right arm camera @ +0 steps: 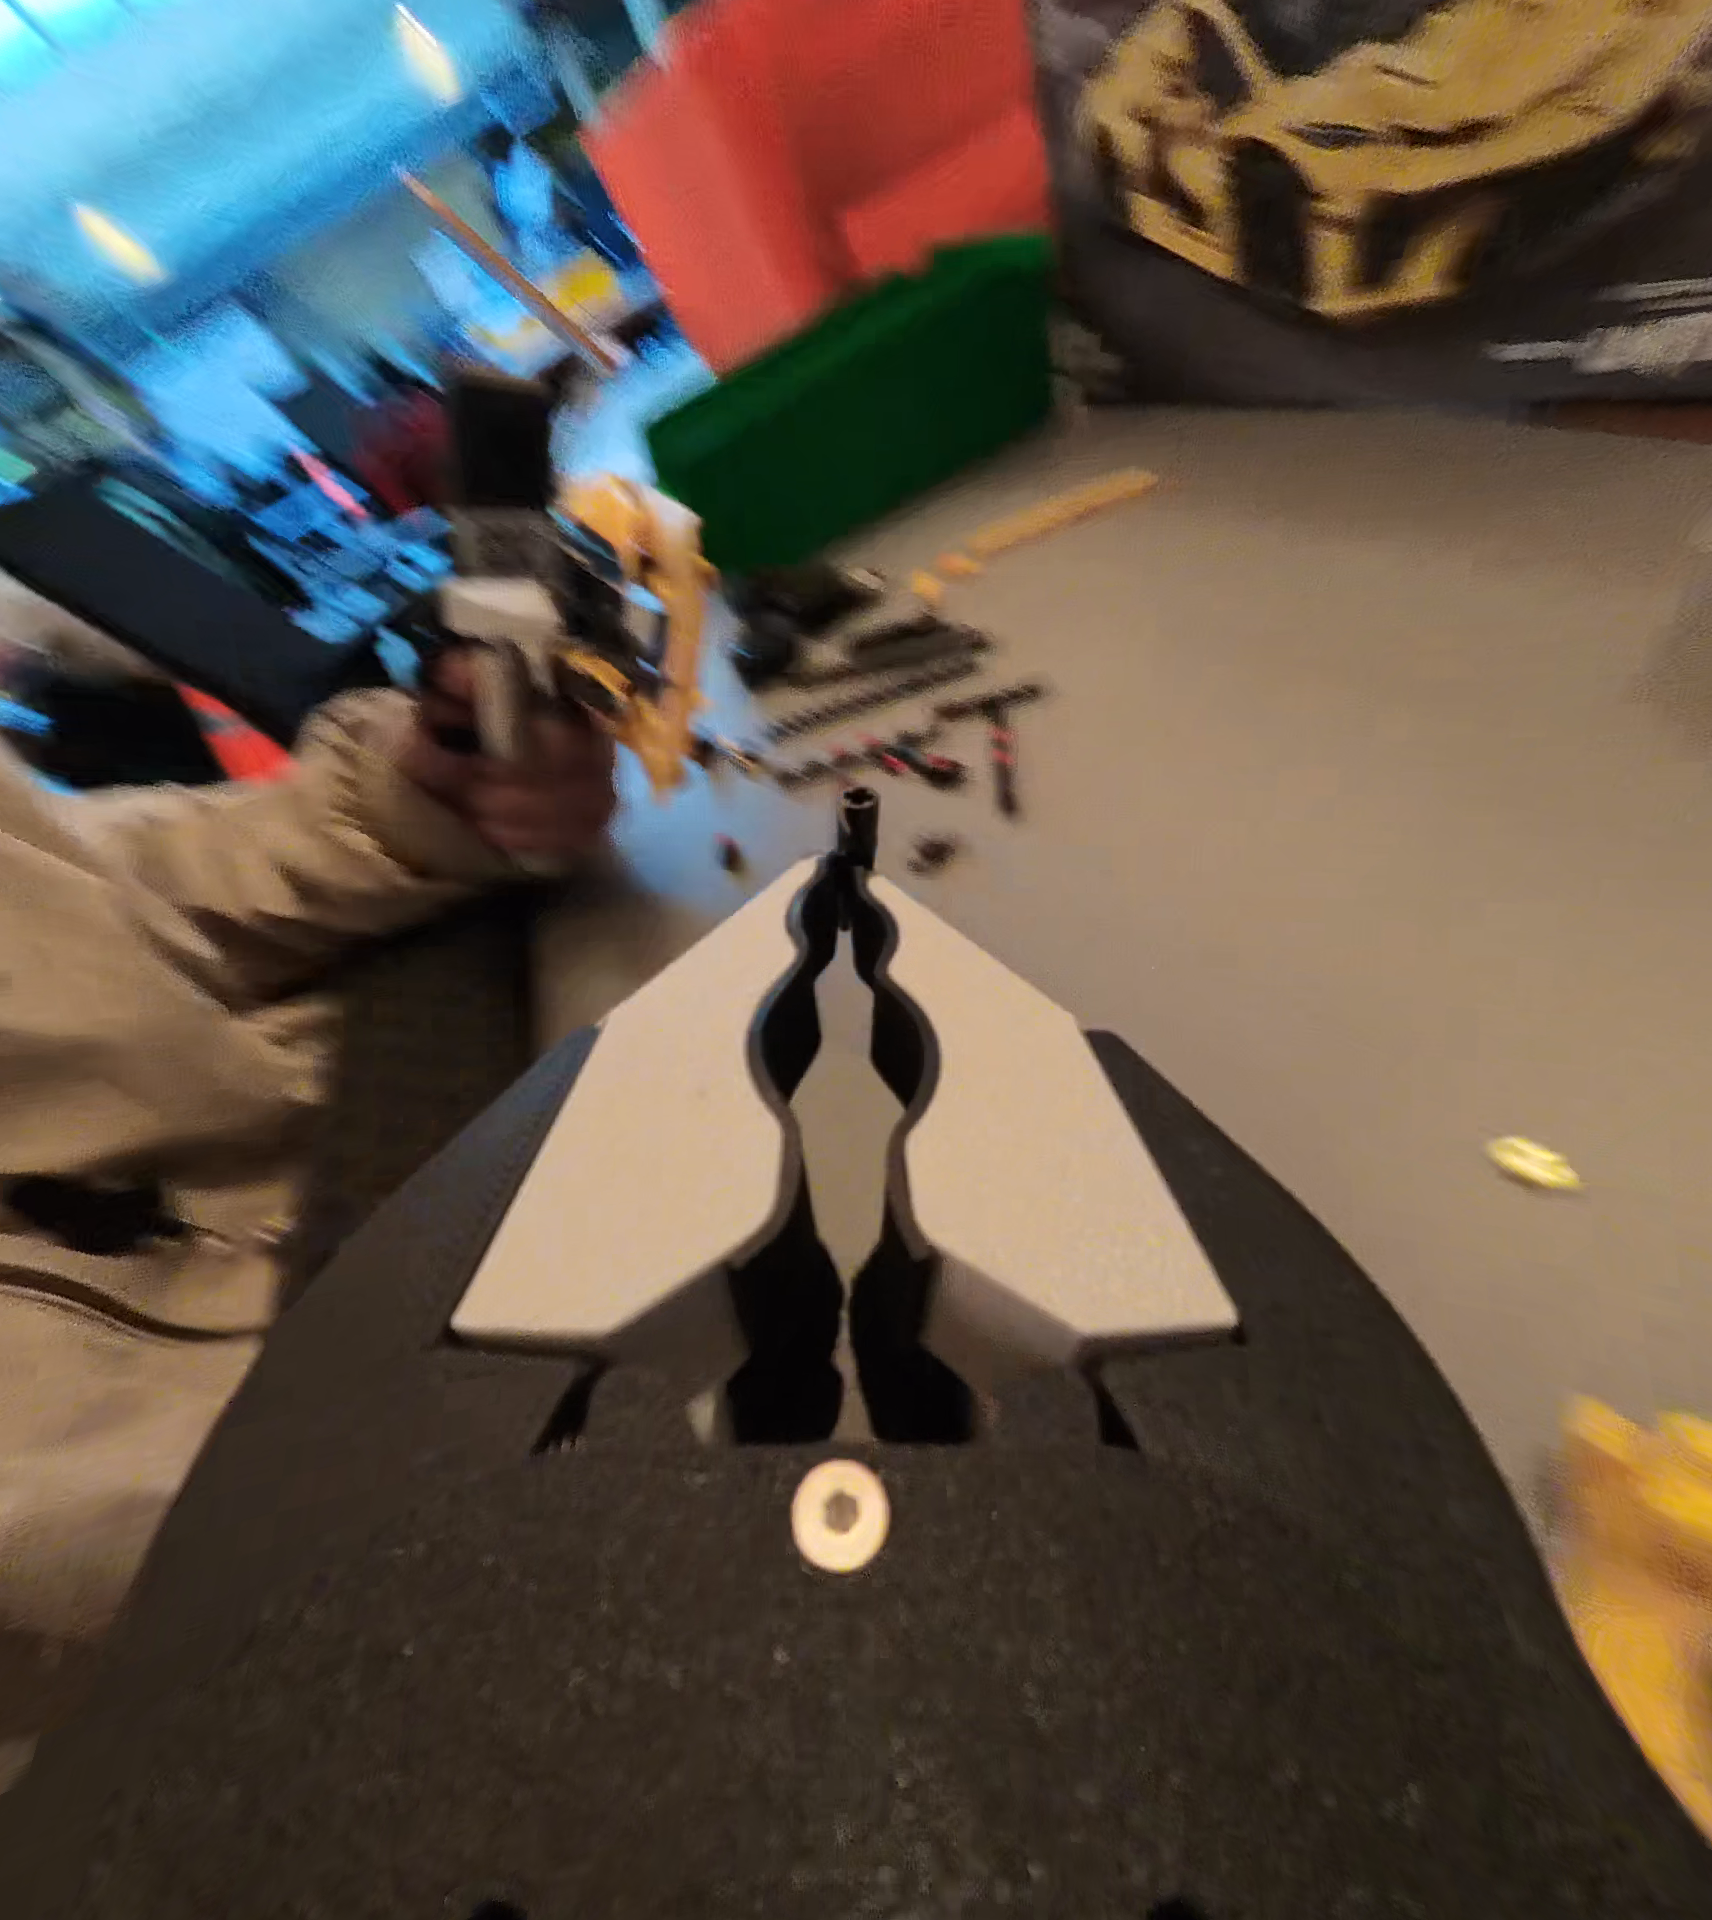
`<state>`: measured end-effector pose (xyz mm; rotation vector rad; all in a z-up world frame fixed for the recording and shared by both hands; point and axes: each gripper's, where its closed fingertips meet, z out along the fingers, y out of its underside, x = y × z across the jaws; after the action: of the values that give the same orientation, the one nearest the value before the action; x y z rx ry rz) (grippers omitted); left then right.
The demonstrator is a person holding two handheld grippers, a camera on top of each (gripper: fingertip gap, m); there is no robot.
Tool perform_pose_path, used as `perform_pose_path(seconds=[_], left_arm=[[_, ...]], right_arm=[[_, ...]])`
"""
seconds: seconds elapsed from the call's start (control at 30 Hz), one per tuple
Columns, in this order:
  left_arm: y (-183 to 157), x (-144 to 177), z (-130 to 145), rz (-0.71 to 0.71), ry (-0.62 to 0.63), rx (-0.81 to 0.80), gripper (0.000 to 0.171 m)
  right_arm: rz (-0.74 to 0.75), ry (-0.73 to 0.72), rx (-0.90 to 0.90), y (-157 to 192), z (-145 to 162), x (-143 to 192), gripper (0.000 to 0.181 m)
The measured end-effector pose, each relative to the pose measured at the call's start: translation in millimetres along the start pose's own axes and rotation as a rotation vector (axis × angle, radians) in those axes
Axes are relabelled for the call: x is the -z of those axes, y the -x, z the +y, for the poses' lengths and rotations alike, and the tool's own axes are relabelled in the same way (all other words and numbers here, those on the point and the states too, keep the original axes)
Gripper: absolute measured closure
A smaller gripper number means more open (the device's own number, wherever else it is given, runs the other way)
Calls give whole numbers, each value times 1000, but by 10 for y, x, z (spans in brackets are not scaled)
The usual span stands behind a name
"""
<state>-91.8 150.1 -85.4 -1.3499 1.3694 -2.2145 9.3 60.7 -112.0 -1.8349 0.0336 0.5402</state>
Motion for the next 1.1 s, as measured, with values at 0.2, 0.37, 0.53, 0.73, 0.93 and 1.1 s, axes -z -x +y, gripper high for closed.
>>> perform_pose_path(seconds=[0.2,0.37,0.53,0.73,0.93,1.1], left_arm=[[167,-65,162,-63,82,64,155],[134,-240,795,-64,403,85,155],[203,-290,1070,-138,552,11,155],[135,-273,650,-117,333,-53,134],[-200,-270,466,98,233,50,143],[-256,-279,471,121,236,36,154]], right_arm=[[-4,-48,-68,-105,-120,441,179],[-222,-122,-117,261,-228,298,180],[-379,-108,-273,478,-62,-191,179],[-426,0,-266,734,147,-508,179],[-495,24,-261,916,179,-581,179],[-498,30,-261,930,192,-593,179]])
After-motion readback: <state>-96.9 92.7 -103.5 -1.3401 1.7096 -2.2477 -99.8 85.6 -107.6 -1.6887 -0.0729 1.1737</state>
